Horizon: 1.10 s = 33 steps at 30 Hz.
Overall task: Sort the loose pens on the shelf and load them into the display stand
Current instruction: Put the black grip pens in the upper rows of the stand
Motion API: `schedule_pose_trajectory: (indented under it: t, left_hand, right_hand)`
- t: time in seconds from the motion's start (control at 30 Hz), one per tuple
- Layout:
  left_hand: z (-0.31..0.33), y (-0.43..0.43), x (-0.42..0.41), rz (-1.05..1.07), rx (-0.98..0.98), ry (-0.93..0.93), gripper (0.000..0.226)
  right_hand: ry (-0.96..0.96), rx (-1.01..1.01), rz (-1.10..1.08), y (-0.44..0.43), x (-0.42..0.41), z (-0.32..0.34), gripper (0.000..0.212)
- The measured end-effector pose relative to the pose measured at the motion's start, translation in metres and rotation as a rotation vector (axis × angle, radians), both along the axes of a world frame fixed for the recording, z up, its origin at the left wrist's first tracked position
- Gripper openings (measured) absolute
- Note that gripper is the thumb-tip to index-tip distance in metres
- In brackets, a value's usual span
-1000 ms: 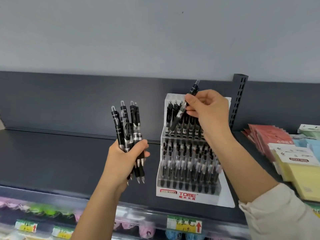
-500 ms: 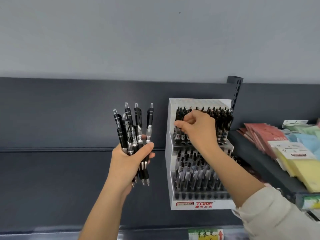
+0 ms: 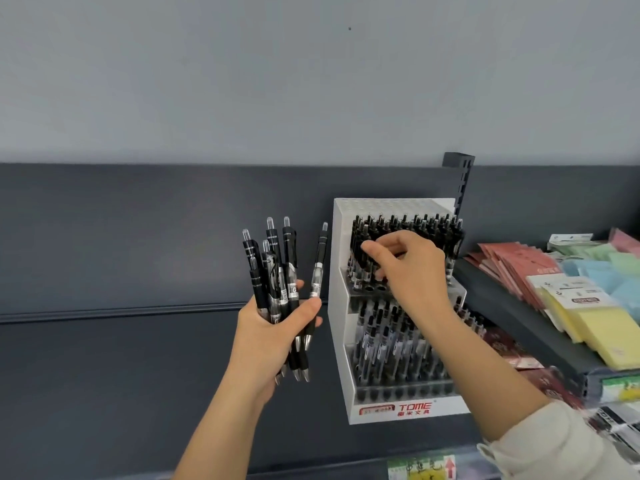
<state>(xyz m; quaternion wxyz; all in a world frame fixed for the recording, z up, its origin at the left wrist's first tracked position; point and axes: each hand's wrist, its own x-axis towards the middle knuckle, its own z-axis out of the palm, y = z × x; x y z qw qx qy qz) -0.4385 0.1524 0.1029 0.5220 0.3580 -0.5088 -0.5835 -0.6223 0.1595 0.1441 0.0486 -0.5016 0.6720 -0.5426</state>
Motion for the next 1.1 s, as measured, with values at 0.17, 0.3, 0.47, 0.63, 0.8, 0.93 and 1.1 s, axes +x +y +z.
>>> schedule_pose_trajectory:
  t: [0.17, 0.3, 0.47, 0.63, 0.8, 0.93, 1.1]
  left_hand:
    - [0.002, 0.006, -0.002, -0.017, -0.026, -0.017, 0.029]
    - [0.006, 0.015, -0.009, -0.109, -0.063, -0.093, 0.027]
    - [0.007, 0.017, -0.014, -0.074, -0.063, -0.088, 0.023]
    - [0.003, 0.011, -0.010, 0.061, -0.038, -0.033, 0.022]
    - [-0.001, 0.009, -0.012, 0.076, -0.068, -0.033, 0.022]
    - [0.000, 0.009, -0.014, 0.065, -0.078, -0.050, 0.024]
    - [0.000, 0.008, -0.013, 0.049, -0.063, -0.062, 0.026]
  right_hand:
    - [-0.133, 0.008, 0.195, 0.017, 0.006, 0.007, 0.009]
    - [-0.392, 0.143, 0.489, 0.021, 0.015, 0.008, 0.015]
    - [-0.464, 0.052, 0.456, 0.024, 0.007, 0.022, 0.001]
    - [-0.285, -0.211, 0.168, 0.023, -0.024, 0.045, 0.012]
    - [-0.127, -0.223, 0.079, 0.007, -0.029, 0.040, 0.013]
    - [-0.090, -0.175, 0.092, -0.005, -0.027, 0.028, 0.016]
    - [0.042, 0.009, 0.116, -0.010, -0.026, 0.010, 0.017]
